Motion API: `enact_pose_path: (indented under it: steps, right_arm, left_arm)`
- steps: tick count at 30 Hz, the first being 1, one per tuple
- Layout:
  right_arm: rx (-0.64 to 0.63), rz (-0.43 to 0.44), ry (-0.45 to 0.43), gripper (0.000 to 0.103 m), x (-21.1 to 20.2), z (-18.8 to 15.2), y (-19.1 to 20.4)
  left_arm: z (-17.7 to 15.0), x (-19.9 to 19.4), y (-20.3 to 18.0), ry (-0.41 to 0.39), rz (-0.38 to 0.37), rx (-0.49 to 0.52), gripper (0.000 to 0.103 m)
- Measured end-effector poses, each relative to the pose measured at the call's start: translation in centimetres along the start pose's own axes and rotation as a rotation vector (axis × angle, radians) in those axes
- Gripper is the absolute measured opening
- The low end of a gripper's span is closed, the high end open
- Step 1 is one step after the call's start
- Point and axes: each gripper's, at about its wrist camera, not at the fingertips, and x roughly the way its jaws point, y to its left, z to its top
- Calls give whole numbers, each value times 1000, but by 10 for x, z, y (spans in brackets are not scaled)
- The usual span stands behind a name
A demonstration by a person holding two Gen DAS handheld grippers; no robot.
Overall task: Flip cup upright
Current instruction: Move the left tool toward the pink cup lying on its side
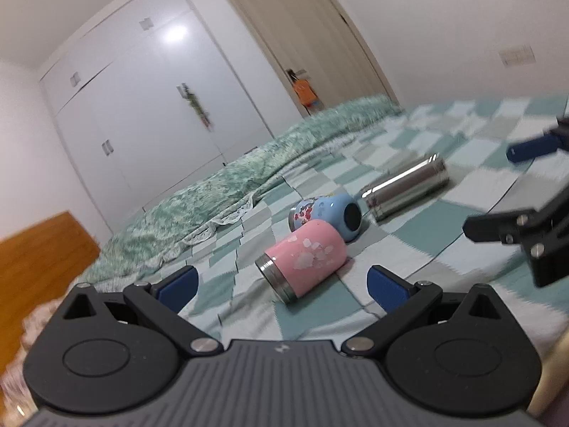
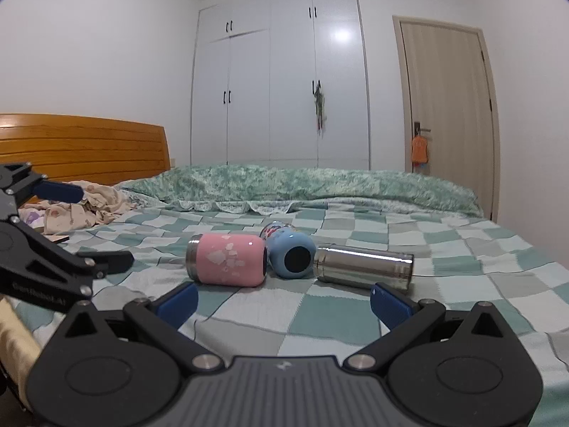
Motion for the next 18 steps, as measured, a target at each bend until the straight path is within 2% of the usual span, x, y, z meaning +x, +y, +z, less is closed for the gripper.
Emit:
enact_pose_path:
  steps: [9,18]
  right_arm:
    - [62,17,97,103,78,27,-15]
    - [93,-14,199,103,143,41,-21]
  left_arm:
    - [14,86,-3,52,-48,294,103]
    - [15,161,-14,118,-124,476,103]
